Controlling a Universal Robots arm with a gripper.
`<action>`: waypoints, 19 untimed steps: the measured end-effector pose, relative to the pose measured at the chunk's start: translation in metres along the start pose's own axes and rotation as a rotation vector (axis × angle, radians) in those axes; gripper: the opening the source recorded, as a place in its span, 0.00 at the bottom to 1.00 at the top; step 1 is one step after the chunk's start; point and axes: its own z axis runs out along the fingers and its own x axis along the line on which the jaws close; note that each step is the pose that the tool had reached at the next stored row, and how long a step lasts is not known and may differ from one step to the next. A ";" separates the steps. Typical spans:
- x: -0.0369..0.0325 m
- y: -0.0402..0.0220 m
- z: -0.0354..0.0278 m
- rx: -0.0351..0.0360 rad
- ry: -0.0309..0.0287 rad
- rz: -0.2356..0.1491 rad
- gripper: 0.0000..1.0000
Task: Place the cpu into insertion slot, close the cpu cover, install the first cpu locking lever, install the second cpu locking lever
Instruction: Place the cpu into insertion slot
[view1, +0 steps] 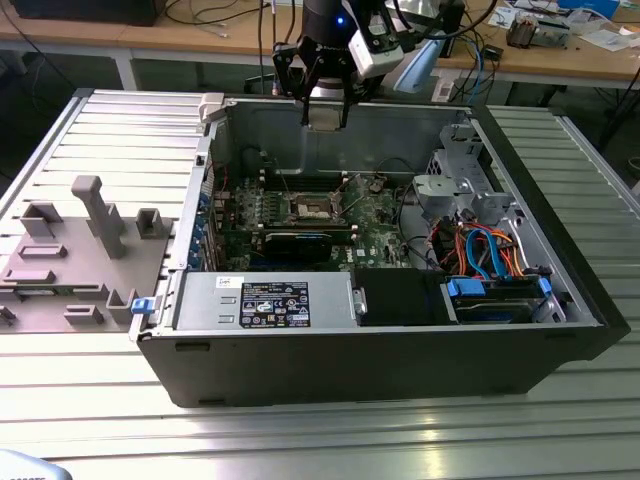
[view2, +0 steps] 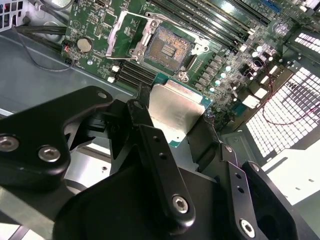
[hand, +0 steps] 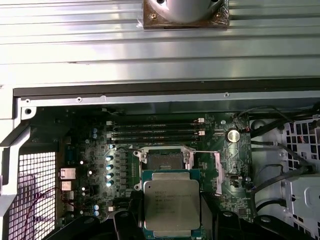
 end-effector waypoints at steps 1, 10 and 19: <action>0.0000 0.0000 0.0006 -0.0002 -0.0001 0.000 0.55; 0.0000 -0.0002 0.0021 0.0000 0.0000 0.000 0.55; -0.0001 -0.0005 0.0045 -0.0001 0.0000 0.000 0.55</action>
